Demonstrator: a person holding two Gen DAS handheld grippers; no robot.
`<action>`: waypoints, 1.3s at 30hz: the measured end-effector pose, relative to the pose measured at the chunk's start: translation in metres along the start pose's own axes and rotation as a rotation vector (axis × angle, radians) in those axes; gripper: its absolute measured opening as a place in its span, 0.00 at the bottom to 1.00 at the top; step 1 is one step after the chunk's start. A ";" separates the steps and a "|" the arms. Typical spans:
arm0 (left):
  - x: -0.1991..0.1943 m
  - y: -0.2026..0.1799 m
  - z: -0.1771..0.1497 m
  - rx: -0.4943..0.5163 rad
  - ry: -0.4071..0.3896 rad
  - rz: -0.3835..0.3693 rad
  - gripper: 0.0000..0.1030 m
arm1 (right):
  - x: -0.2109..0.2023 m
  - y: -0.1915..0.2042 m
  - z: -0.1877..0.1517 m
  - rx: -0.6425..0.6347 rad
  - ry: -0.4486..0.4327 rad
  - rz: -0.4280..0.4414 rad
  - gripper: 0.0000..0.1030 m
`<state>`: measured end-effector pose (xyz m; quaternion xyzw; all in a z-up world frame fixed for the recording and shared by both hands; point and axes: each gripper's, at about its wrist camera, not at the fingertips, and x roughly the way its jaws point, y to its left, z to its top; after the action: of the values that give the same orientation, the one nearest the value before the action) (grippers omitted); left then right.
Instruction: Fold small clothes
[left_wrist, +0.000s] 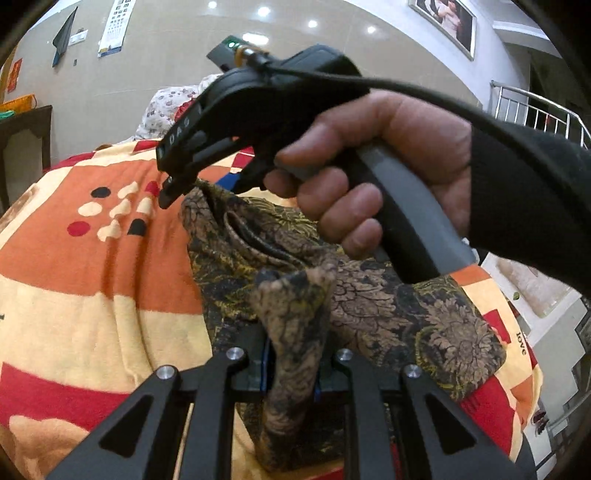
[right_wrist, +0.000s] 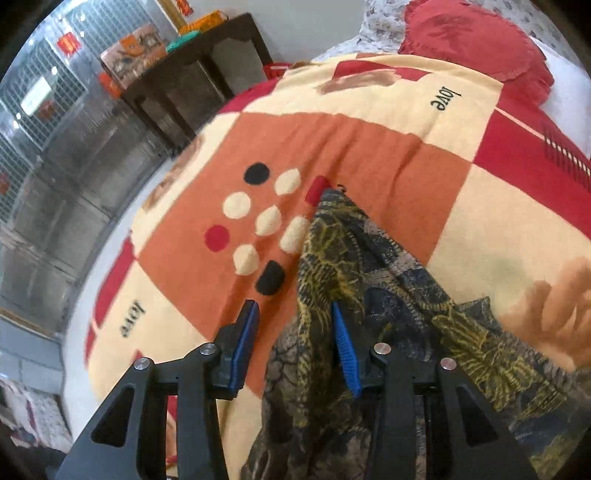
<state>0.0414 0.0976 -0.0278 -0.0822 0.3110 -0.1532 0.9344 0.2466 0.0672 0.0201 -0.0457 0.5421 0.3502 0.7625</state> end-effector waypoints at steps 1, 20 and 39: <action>0.001 0.001 0.000 -0.007 0.006 -0.009 0.15 | 0.003 -0.001 0.001 -0.007 0.009 -0.029 0.41; 0.019 0.016 0.011 -0.249 0.158 -0.142 0.15 | -0.014 -0.047 -0.015 0.069 0.022 -0.104 0.12; 0.034 -0.132 0.020 -0.054 0.213 -0.346 0.15 | -0.144 -0.155 -0.115 0.105 -0.016 -0.275 0.11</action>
<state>0.0485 -0.0367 0.0016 -0.1430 0.3932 -0.3108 0.8534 0.2219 -0.1702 0.0489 -0.0766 0.5423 0.2139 0.8089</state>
